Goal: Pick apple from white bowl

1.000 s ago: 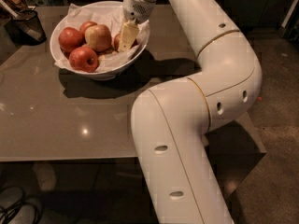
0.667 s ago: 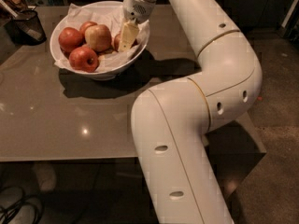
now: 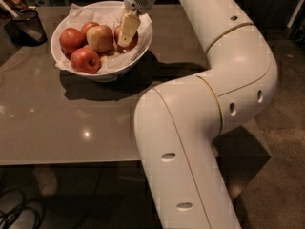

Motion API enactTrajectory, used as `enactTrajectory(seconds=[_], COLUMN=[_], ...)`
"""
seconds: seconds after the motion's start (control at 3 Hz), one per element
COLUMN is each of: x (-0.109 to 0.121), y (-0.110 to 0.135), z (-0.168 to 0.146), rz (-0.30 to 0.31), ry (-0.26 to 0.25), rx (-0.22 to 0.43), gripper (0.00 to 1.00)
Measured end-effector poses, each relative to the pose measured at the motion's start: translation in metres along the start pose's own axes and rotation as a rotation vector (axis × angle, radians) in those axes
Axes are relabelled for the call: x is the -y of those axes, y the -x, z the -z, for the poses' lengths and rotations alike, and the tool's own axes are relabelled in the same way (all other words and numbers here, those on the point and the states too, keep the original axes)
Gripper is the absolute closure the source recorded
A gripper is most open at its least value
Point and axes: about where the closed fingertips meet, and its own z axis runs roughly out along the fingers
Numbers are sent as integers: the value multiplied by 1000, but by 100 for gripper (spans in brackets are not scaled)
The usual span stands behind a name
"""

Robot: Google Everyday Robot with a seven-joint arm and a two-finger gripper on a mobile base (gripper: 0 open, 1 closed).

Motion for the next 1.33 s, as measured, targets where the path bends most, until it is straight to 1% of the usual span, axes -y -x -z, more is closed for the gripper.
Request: enactTrajectory(seconds=[0.33, 0.67, 1.0, 1.33], x=[-9, -18, -29, -44], y=[7, 14, 20, 30], z=[17, 37, 50, 67], rz=[37, 63, 84, 124], ry=[4, -10, -11, -22], rx=[44, 54, 69, 83], gripper=[100, 100, 100, 100])
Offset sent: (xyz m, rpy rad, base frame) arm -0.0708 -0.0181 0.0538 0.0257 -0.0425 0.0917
